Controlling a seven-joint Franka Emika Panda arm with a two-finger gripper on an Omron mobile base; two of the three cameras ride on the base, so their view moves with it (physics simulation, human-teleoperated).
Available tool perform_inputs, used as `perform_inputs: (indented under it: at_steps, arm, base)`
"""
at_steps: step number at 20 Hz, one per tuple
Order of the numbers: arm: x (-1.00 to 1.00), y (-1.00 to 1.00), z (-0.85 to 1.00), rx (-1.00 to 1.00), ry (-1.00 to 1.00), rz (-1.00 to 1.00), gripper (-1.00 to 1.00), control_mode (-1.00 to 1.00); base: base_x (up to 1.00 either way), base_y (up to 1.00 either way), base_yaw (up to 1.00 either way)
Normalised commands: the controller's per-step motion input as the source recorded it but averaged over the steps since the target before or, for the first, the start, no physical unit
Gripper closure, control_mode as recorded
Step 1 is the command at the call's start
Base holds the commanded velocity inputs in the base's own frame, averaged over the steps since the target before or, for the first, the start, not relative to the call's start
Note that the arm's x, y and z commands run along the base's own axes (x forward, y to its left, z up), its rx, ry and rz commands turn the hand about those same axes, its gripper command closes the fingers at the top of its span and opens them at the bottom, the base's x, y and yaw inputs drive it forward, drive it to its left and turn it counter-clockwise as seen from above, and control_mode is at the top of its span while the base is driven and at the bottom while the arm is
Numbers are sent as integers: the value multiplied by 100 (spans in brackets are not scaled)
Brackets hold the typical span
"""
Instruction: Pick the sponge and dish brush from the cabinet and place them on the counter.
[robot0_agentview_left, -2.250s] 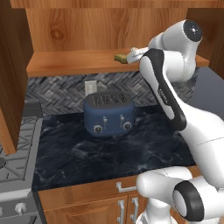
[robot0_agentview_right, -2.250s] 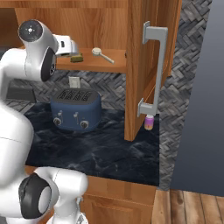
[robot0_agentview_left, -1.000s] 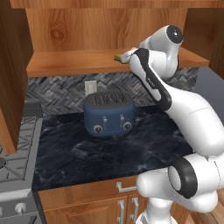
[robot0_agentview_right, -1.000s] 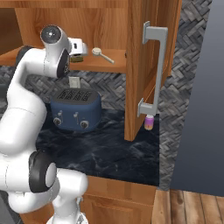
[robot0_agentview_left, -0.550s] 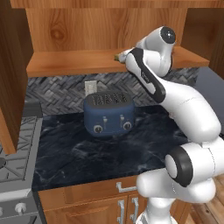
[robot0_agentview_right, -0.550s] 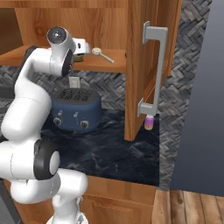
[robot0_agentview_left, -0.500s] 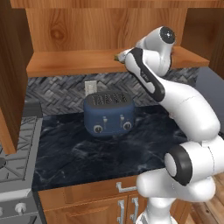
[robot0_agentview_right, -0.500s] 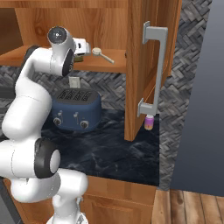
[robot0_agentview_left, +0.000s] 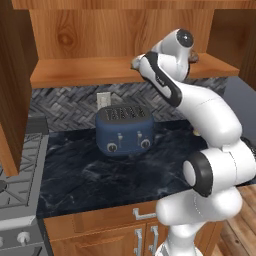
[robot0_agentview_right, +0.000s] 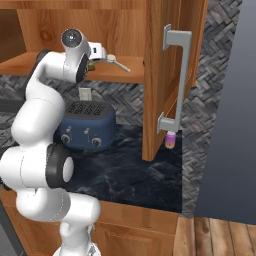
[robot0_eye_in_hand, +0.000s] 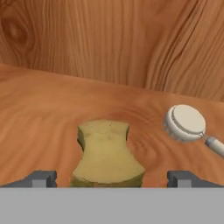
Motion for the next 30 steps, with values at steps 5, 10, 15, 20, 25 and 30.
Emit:
perform_inputs:
  at_steps: [5, 10, 15, 20, 25, 30]
  arm:
    - [24, 0, -6, 1, 5, 0, -100, -100]
    - [17, 5, -8, 0, 5, 0, -100, -100]
    - [12, 17, -6, 0, 4, 0, -100, -100]
    - [12, 21, -5, 0, 1, 0, -100, -100]
    - [20, 8, -13, 0, 0, 0, -100, -100]
    - [28, 0, -13, 0, 0, 0, -100, -100]
  base:
    - [0, 0, 0]
    - [0, 0, 0]
    - [0, 0, 0]
    - [0, 0, 0]
    - [0, 0, 0]
    - [0, 0, 0]
